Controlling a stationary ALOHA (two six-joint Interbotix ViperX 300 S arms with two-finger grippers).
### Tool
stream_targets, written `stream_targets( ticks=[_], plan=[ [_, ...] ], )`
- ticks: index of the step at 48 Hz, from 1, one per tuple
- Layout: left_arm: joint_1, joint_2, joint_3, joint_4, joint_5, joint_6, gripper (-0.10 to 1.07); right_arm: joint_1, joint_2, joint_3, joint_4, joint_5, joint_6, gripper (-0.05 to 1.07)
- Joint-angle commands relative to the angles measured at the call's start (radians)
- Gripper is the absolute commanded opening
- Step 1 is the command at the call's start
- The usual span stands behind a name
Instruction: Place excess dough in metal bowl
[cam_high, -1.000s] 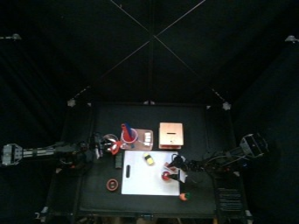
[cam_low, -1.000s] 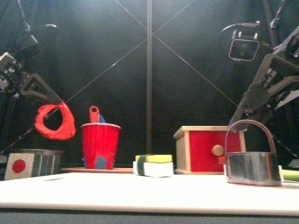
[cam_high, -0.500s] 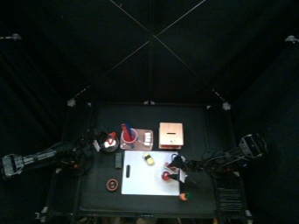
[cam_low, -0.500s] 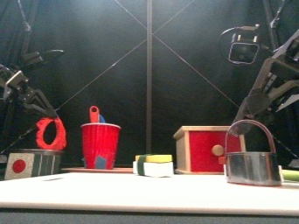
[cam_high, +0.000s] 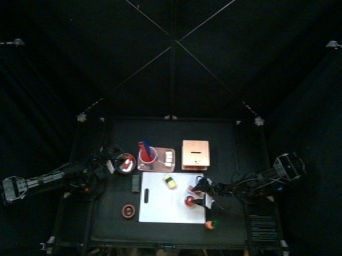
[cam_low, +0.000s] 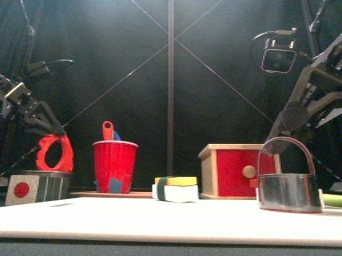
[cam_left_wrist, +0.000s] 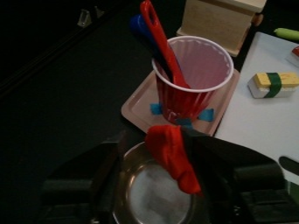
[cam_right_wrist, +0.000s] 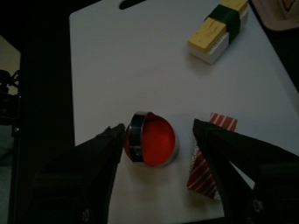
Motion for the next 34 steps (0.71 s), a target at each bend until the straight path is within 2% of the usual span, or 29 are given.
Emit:
stream_targets(
  ticks=[1, 9, 25, 34],
  plan=[
    [-0.003, 0.002, -0.011, 0.000, -0.008, -0.002, 0.94, -0.003, -0.009, -0.034, 0.000, -0.003, -0.003, 0.95],
    [0.000, 0.003, -0.011, -0.035, -0.011, -0.011, 0.96, -0.005, -0.009, -0.038, 0.000, -0.003, -0.003, 0.95],
    [0.002, 0.002, 0.012, -0.322, -0.009, -0.028, 0.96, -0.005, -0.011, -0.040, 0.000, -0.002, -0.003, 0.95],
    [0.002, 0.003, 0.014, -0.402, -0.015, -0.028, 0.96, -0.003, -0.011, -0.041, 0.000, -0.003, -0.003, 0.95]
  ],
)
